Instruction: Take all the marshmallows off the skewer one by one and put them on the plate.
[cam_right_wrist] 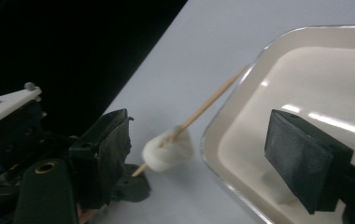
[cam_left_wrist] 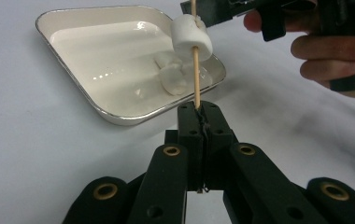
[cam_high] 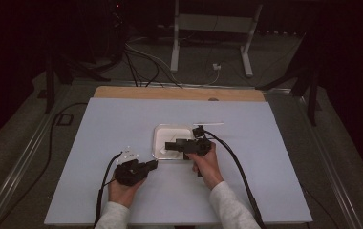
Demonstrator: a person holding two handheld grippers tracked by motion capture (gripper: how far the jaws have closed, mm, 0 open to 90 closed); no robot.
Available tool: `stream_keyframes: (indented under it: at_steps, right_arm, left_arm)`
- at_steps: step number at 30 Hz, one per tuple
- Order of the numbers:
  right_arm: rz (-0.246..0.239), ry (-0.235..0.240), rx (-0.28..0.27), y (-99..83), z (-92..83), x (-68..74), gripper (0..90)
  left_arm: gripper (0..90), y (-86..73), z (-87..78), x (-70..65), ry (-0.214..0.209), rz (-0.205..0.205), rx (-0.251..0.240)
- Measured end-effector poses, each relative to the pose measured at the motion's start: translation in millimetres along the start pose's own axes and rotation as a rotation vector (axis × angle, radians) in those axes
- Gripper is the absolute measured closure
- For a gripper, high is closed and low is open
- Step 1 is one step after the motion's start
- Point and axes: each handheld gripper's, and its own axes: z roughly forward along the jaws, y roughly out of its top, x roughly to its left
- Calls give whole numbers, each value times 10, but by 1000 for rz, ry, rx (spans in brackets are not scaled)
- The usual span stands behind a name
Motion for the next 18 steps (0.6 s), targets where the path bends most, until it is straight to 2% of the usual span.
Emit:
stream_keyframes:
  at_steps: [18]
  right_arm:
    - [24,61,28,-76,99,88,207]
  left_arm:
    - [900,20,-33,-16,-9,-3,-28]
